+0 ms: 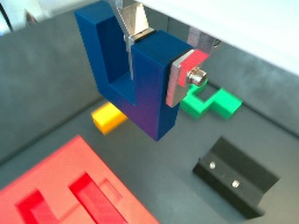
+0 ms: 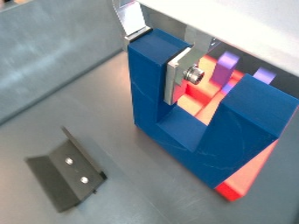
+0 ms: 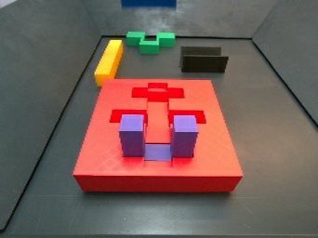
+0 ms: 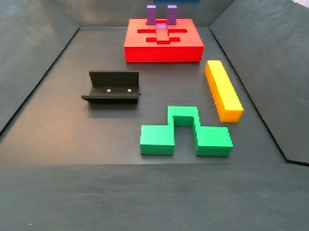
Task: Pick up the blue object. Move up. Move to above the board. Insert the blue object.
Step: Move to above the board, then insert the blue object.
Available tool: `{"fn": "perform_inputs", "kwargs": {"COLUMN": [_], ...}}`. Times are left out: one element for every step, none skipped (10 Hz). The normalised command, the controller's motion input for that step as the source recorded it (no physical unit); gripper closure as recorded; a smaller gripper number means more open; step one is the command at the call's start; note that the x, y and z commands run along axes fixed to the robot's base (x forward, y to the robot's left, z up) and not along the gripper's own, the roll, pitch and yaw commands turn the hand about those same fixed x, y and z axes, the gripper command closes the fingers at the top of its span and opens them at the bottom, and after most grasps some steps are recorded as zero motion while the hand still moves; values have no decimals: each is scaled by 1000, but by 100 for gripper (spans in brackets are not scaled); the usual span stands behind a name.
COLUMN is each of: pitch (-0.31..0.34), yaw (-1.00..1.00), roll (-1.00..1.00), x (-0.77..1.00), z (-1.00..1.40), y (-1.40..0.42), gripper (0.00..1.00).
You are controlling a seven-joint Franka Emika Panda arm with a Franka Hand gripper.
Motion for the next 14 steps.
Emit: {"fn": "perform_inputs", "kwargs": {"pitch": [74, 58, 244, 224, 156, 138, 127, 126, 0, -19, -4, 0, 0, 13], "yaw": [-5, -5, -130, -116, -42, -19, -9, 0, 0, 0, 0, 20, 34, 43], "roll": [-40, -32, 30, 57, 79, 35, 24, 10, 13, 47, 66, 41, 37, 171], "x": [21, 30, -239, -249, -221, -180, -66, 29, 74, 509, 751, 951, 1000, 963], "z": [433, 177, 421, 383, 396, 382, 194, 64, 0, -129, -146, -349, -389, -440], "y": [5, 5, -1400, -1400, -1400, -1400, -683, -200, 0, 0, 0, 6, 34, 0], "gripper": [100, 100, 100, 100, 100, 100, 100, 100, 100, 100, 100, 100, 100, 100]}}
